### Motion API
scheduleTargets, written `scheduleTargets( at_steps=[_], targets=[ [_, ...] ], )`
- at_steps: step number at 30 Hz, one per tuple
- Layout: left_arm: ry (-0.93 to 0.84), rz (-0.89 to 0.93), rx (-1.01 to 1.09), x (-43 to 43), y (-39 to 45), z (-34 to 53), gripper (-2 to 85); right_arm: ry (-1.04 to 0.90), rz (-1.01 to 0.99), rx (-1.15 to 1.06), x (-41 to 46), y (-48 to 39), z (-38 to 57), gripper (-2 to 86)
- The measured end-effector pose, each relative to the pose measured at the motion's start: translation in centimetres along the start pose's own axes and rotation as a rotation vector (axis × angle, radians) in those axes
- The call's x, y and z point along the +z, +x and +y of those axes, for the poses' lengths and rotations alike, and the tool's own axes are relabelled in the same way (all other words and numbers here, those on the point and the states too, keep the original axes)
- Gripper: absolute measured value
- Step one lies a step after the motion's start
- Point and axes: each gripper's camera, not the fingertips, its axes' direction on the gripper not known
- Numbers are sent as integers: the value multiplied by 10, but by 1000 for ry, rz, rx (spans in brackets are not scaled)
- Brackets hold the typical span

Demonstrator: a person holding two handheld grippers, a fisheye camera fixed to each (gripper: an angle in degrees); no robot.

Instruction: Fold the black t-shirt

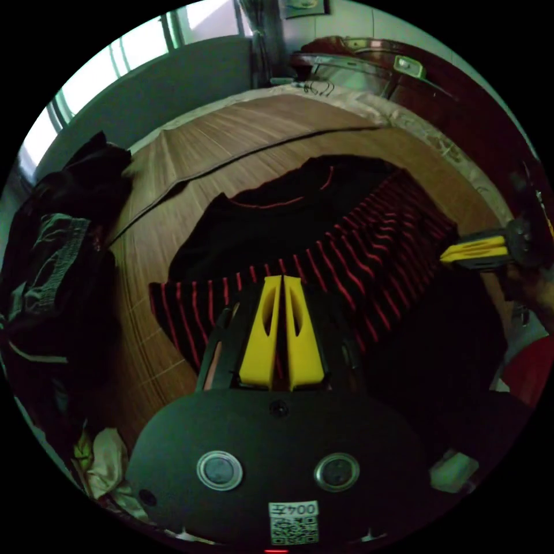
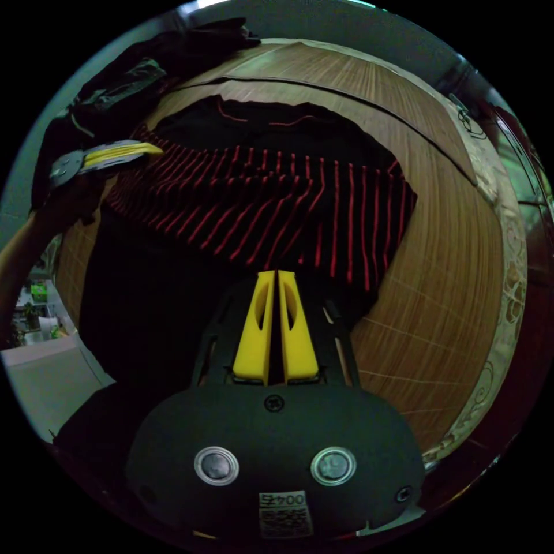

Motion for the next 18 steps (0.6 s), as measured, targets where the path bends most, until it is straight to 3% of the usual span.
scheduleTargets(
  at_steps=[7,12,18],
  targets=[
    [43,34,-69,-1,-10,-14,9,-44,-84,-16,-3,10,0,30],
    [105,16,-81,-24,-17,-6,8,126,-142,-2,-42,23,-27,35],
    [93,-48,-140,-28,-21,24,6,129,-128,-132,-26,2,-91,50]
  ],
)
